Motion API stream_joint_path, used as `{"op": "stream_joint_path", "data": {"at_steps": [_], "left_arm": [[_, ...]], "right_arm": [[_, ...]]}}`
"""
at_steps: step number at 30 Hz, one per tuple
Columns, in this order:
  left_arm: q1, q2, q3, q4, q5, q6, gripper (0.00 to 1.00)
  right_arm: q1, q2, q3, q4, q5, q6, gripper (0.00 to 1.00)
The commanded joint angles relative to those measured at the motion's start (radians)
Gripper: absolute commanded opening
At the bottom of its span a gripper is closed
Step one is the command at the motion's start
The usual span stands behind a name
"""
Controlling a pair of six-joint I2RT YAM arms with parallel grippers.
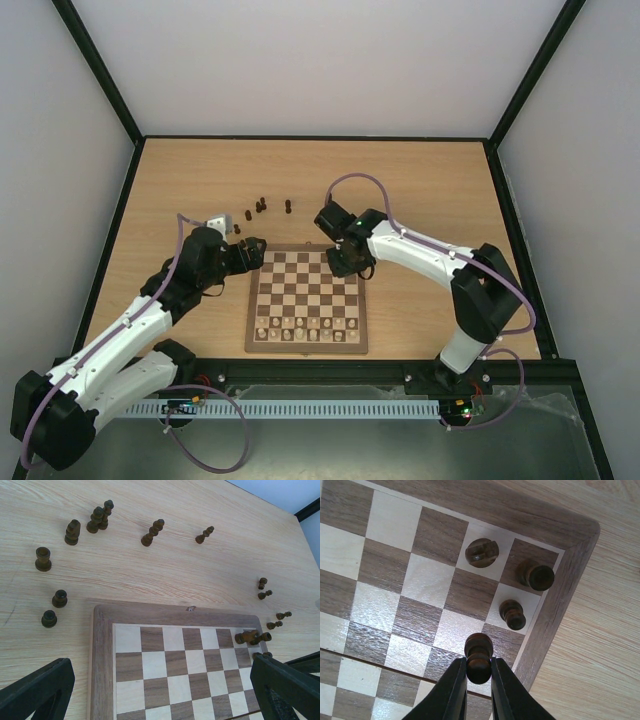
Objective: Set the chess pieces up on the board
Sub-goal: Place the chess piece on the chessboard.
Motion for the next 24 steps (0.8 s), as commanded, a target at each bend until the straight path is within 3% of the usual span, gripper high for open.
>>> {"op": "stream_joint_path", "data": {"at_steps": [1,24], "left_arm": [[-0.006,-0.002,-0.006,0.012,-0.004,-0.007,0.99],[-0.006,0.002,-0.013,0.014,-0.012,-0.005,1.00]], "right_arm": [[0.009,0.025,0.026,-0.027,0.011,-0.002,0.16],[0.012,0.116,0.072,0.010,0.022,-0.012,0.16]]}}
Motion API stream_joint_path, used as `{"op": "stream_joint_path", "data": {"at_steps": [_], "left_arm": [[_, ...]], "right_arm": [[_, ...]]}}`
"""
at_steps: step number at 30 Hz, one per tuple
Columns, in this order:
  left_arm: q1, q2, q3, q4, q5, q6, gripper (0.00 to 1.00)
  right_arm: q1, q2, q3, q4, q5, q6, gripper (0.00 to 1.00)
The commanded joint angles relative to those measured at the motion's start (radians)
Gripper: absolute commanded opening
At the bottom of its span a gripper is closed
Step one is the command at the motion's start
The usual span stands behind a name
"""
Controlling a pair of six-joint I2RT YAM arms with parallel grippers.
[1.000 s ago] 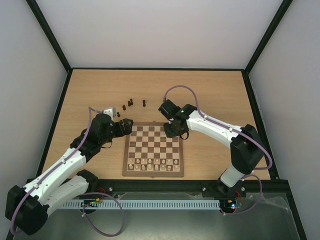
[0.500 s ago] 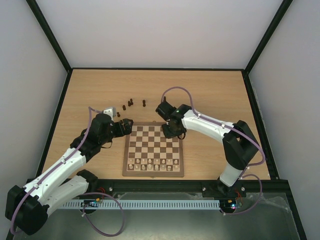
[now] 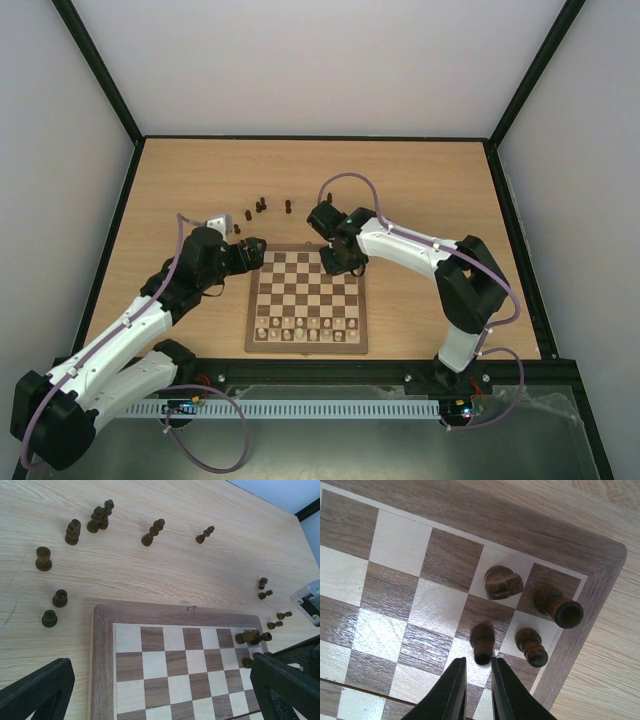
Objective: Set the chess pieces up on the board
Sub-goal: Place the chess piece on the chessboard, then adjust the chess piece on the chessboard.
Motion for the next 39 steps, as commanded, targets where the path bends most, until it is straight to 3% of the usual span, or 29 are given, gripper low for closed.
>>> {"op": "stream_joint_path", "data": {"at_steps": [1,9,14,23,39], "left_arm": [[-0.005,0.001,-0.012,0.014,-0.011,-0.004,1.00],[-0.005,-0.001,-0.015,0.014,-0.012,-0.006,1.00],[-0.005,-0.005,-0.017,0.012,-0.015,-0.006,1.00],[-0.006,-0.007,-0.018,0.012,-0.013,-0.004,0.99],[-0.005,-0.006,-0.020,0.012,-0.016,-0.006,0.99]], "right_arm": [[0.006,0.026,0.033,-0.023,0.017,-0.010,0.16],[0.006,0.043,0.040,-0.022,0.028,-0.018,0.16],[0.007,0.043,0.039,-0.024,0.030,-0.017,0.23],[0.007,0.057,0.037,-0.020,0.038,-0.015,0.25],[0.006,0.077,0.043,-0.009,0.046,-0.022,0.16]]}}
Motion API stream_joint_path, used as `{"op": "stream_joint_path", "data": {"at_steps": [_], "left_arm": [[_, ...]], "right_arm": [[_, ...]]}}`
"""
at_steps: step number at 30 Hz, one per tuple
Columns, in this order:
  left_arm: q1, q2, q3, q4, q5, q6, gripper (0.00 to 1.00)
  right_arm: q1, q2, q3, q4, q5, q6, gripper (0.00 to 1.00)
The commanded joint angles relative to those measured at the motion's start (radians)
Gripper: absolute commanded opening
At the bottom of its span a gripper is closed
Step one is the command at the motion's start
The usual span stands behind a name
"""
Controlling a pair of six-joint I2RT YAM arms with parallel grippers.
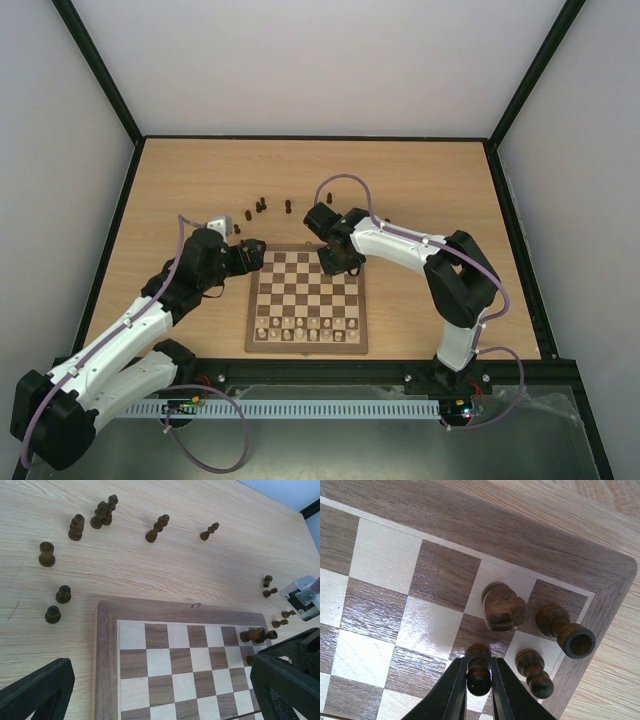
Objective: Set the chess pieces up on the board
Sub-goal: Adjust the chess piece on the chessboard.
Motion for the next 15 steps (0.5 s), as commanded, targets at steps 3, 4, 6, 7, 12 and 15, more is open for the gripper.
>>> {"op": "stream_joint_path", "data": {"at_steps": [3,4,6,7,12,15], "left_arm": [[-0.005,-0.002,-0.004,0.009,-0.012,-0.003,0.99],[-0.006,-0.002,-0.003,0.009,-0.012,-0.003,0.99],[-0.005,-0.002,-0.002,0.007,-0.013,-0.004,1.00],[-0.005,-0.002,-0.003,0.006,-0.014,-0.004,1.00],[-0.005,-0.002,-0.001,0.004,-0.015,-0.003,1.00],[-0.004,-0.003,-0.003,0.004,-0.017,-0.003,1.00]], "right_arm": [[0.005,0.017,0.026,-0.022,0.030,-0.004,0.16],[0.005,0.018,0.026,-0.020,0.034,-0.004,0.16],[0.005,0.021,0.025,-0.017,0.039,-0.004,0.16],[0.004,0.024,0.026,-0.017,0.041,-0.004,0.16],[0.003,0.031,0.027,-0.011,0.036,-0.008,0.16],[0.002,0.034,0.028,-0.010,0.036,-0.009,0.16]]}}
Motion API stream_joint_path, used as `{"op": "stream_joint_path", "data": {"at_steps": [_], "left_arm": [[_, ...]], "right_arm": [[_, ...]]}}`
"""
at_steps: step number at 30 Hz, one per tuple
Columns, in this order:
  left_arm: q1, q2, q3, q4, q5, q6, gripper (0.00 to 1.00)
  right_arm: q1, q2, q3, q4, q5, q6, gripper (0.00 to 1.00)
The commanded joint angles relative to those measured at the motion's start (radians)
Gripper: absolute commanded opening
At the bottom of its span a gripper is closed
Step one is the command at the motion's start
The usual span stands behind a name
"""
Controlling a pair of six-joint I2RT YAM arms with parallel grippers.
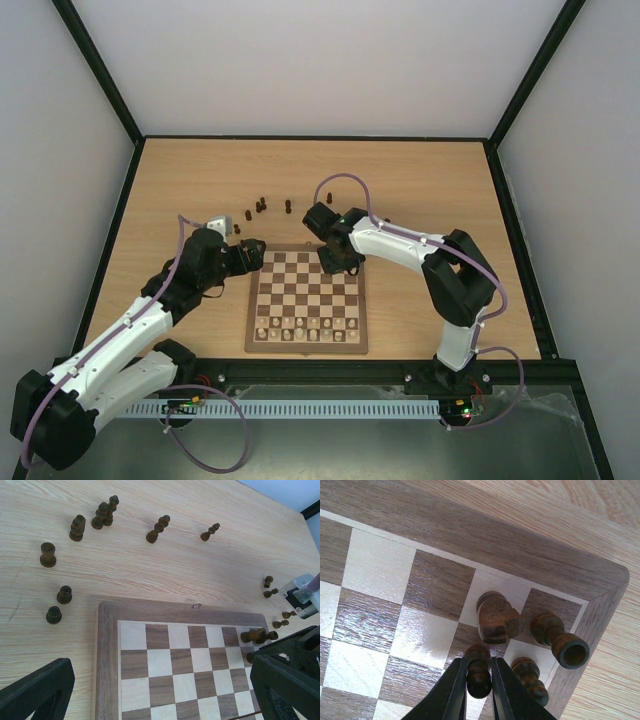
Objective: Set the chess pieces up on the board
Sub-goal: Adjust the chess piece on the chessboard.
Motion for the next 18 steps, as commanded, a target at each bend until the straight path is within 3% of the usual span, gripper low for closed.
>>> {"op": "stream_joint_path", "data": {"at_steps": [1,18], "left_arm": [[-0.005,-0.002,-0.003,0.005,-0.013,-0.003,0.99],[-0.005,0.003,0.000,0.006,-0.014,-0.004,1.00]], "right_arm": [[0.002,0.023,0.022,-0.016,0.011,-0.007,0.16],[-0.004,0.026,0.022,-0.001,0.015,-0.010,0.16]]}}
